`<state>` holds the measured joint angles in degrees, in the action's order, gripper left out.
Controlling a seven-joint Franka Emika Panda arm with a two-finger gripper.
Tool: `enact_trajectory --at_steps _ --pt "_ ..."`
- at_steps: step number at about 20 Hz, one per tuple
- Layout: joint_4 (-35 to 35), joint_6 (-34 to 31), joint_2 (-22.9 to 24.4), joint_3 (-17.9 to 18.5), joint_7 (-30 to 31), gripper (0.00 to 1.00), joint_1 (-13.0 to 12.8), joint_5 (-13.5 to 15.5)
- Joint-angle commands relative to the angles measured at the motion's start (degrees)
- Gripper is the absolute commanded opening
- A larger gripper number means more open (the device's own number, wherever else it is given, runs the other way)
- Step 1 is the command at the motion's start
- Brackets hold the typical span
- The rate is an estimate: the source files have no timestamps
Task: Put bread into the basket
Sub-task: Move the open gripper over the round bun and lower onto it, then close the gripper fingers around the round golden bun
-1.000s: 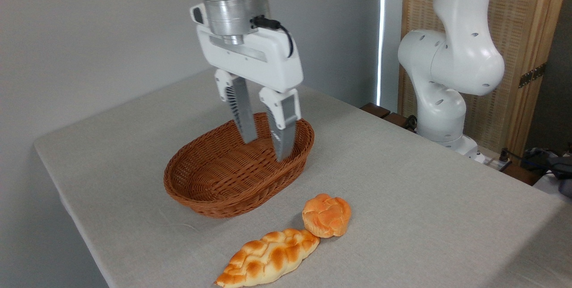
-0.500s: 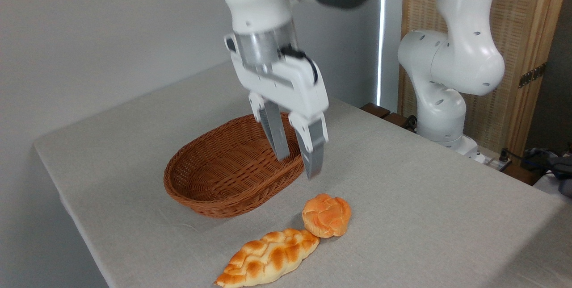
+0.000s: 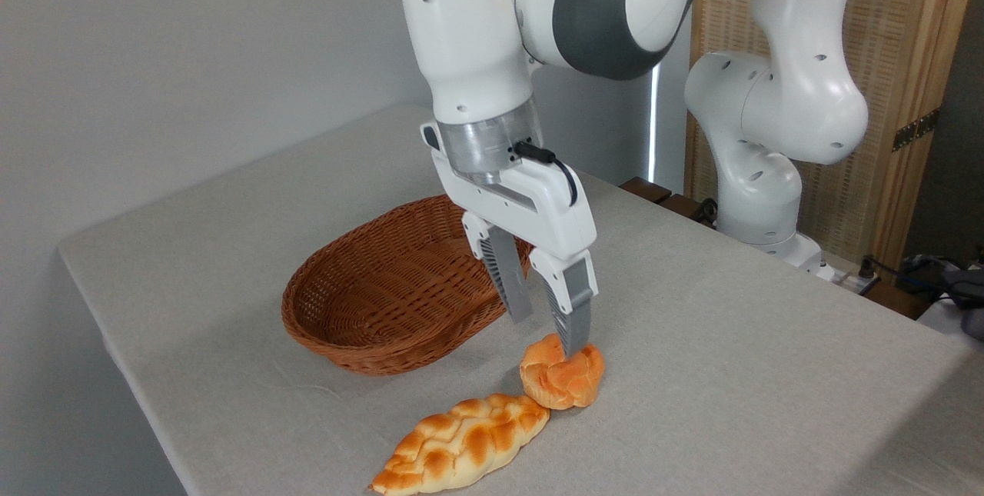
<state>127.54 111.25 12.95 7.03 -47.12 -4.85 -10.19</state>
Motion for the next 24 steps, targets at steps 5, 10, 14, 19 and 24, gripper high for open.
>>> enact_trajectory --at_steps 5,10,14,19,24 --pt "4.7 5.7 0.9 1.6 -1.4 1.0 -0.3 -2.2" --pt "4.9 6.1 0.8 1.6 -1.4 1.0 -0.3 -2.3" --pt "5.7 8.0 0.5 1.6 -1.4 1.0 -0.5 -2.3" --pt "7.4 10.7 0.4 1.6 -1.4 1.0 -0.6 -2.4" --pt "8.1 11.5 0.3 1.6 -1.5 1.0 -0.7 -2.5"
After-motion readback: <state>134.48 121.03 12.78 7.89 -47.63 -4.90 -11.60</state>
